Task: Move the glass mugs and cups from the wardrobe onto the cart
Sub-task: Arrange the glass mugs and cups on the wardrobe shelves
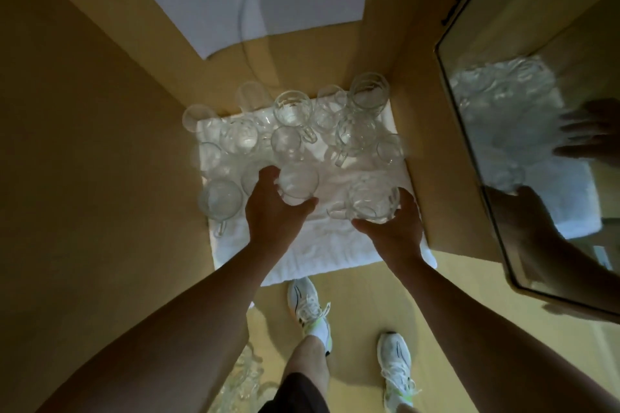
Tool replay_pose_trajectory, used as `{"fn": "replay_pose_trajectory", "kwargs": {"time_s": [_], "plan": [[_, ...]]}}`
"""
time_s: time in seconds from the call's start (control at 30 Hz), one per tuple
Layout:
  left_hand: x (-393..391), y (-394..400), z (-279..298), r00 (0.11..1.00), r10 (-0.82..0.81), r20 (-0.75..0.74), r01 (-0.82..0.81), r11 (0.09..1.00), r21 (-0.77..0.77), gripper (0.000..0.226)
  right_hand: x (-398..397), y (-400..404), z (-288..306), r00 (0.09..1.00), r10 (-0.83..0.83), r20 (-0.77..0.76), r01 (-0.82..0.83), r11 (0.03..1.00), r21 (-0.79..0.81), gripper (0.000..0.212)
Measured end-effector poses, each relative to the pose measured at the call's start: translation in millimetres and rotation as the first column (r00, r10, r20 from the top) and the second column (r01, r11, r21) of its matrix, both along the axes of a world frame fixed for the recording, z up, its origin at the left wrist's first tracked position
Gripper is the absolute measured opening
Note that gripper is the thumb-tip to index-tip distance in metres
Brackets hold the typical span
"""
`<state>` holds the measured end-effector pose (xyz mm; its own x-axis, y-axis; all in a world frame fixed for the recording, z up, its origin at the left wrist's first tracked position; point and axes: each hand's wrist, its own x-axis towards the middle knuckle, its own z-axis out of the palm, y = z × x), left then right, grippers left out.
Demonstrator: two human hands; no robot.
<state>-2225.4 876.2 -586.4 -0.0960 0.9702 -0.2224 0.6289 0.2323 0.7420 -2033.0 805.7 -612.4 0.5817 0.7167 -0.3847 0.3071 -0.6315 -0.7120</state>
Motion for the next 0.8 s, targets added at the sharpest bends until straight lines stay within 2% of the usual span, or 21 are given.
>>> {"fn": "replay_pose_trajectory", "kwargs": {"time_s": [0.27, 0.43, 0.53, 0.63, 0.8], "plan": [[-17.4, -32.8, 118.9, 0.981, 0.191, 0.022, -0.192, 0.969, 0.152, 0.072, -3.5, 4.7, 106.9, 0.966, 0.202, -0.161, -0.154, 0.952, 0.265, 0.087], [-25.9, -56.8, 202.4, 0.954, 0.295, 0.041, -0.295, 0.914, 0.280, 0.067, -6.5, 1.3, 181.5, 0.905, 0.402, -0.143, -0.307, 0.847, 0.434, 0.081], [-24.7, -76.8, 255.2, 0.930, 0.366, 0.039, -0.356, 0.865, 0.353, 0.068, -9.9, -5.2, 228.7, 0.883, 0.452, -0.125, -0.335, 0.795, 0.506, 0.078], [-22.9, -102.6, 303.1, 0.908, 0.417, 0.052, -0.399, 0.818, 0.414, 0.070, -10.4, -15.0, 270.9, 0.867, 0.491, -0.084, -0.366, 0.743, 0.560, 0.083], [-19.3, -146.3, 373.3, 0.859, 0.495, 0.127, -0.488, 0.722, 0.490, 0.071, -9.6, -34.6, 340.0, 0.810, 0.577, -0.108, -0.370, 0.646, 0.668, 0.084]]}}
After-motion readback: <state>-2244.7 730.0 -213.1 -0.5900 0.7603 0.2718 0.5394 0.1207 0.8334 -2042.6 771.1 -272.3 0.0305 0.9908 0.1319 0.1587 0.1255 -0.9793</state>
